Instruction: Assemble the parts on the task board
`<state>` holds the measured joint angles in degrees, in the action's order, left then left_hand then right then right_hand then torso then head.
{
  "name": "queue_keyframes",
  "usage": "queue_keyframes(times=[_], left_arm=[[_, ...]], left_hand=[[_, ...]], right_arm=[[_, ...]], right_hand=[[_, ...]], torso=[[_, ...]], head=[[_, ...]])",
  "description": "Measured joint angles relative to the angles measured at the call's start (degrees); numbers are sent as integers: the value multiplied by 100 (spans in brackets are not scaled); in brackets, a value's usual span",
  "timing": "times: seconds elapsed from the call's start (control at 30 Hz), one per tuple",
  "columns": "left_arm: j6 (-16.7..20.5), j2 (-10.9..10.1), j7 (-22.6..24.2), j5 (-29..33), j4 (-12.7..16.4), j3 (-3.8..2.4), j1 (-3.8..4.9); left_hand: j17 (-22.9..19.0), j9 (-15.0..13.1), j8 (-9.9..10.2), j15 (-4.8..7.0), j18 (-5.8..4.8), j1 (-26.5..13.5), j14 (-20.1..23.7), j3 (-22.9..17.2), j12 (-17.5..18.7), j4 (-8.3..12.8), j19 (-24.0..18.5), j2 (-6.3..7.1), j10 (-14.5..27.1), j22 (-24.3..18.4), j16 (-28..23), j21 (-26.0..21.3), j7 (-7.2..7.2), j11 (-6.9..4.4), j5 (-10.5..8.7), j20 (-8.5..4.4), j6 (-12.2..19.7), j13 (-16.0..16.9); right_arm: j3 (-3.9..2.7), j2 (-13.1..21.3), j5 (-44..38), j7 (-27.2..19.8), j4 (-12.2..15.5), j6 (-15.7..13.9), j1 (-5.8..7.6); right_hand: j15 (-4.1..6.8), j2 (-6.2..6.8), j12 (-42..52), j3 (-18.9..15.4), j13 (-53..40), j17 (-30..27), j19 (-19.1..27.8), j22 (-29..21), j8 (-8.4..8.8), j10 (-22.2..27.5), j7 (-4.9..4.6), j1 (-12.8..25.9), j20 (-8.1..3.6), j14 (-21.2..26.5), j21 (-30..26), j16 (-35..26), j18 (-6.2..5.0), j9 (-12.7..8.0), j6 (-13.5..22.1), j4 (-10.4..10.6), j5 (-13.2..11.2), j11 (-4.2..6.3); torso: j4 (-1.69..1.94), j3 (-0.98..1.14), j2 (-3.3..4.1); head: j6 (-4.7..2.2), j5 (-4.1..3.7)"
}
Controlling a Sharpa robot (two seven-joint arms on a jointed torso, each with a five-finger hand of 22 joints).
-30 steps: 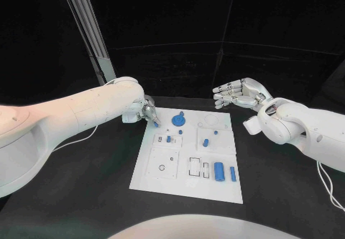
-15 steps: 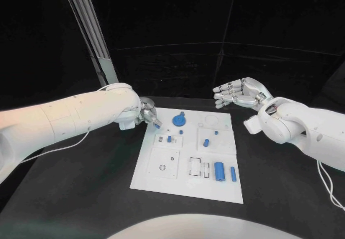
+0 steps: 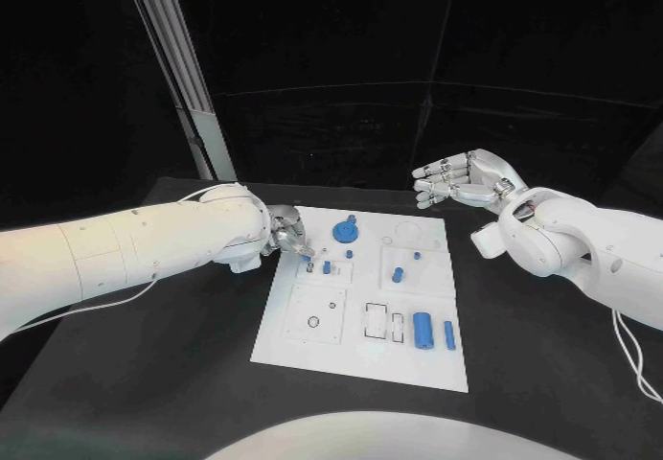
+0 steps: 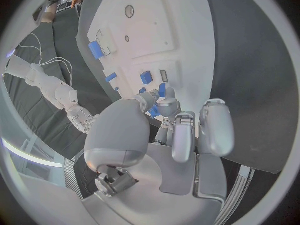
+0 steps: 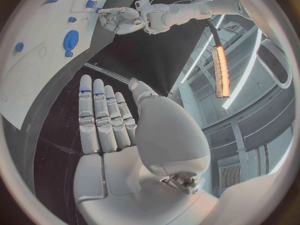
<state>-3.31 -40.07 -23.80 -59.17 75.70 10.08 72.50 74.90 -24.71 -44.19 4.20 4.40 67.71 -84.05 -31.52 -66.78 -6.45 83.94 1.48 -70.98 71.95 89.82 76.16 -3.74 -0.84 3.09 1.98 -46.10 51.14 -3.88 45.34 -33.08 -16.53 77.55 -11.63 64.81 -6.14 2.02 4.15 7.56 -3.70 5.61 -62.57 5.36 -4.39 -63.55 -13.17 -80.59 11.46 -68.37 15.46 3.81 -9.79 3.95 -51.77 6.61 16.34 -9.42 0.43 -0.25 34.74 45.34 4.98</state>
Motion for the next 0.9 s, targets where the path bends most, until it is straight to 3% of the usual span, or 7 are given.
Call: queue_keyframes(times=[0.03, 0.47, 0.9], left_arm=[[18, -8, 0, -16, 20, 4, -7], [102, 9, -7, -144, 106, 17, -53], [-129, 28, -92, -176, 97, 18, -68]], left_hand=[[0, 1, 0, 0, 0, -20, 0, -70, 0, 70, 0, 20, -9, 0, 0, 0, 0, -9, -3, 0, 0, 0], [0, -1, 0, 0, 0, -20, 0, -84, -29, 68, 0, 20, -9, -1, 0, 0, -2, -9, -22, 0, 1, 21], [0, -25, -46, 0, 0, -27, 0, -147, -29, 84, 0, 27, -29, -2, 0, 0, 7, -29, 7, 1, -8, 17]], right_arm=[[0, -3, 0, 0, -3, 2, 0], [0, -26, 0, -2, -29, 17, -2], [1, -26, 0, -2, -36, 27, -2]], right_hand=[[0, 0, 0, 0, 0, 0, 0, 0, 0, 0, 0, 0, 0, 0, 0, 0, 0, 0, 0, 0, 0, 0], [0, 0, 0, 0, 0, 1, 0, -4, 0, 0, 0, 0, 0, 0, 0, 0, 0, 0, 0, 0, 0, 0], [0, 0, 0, 0, 0, 1, 0, -3, 0, 0, 0, 0, 0, 0, 1, 0, 0, 0, 0, 0, 0, 0]], torso=[[-1, 0, 2], [-15, 0, 13], [-15, 4, 7]], head=[[2, 2], [26, 3], [54, -4]])
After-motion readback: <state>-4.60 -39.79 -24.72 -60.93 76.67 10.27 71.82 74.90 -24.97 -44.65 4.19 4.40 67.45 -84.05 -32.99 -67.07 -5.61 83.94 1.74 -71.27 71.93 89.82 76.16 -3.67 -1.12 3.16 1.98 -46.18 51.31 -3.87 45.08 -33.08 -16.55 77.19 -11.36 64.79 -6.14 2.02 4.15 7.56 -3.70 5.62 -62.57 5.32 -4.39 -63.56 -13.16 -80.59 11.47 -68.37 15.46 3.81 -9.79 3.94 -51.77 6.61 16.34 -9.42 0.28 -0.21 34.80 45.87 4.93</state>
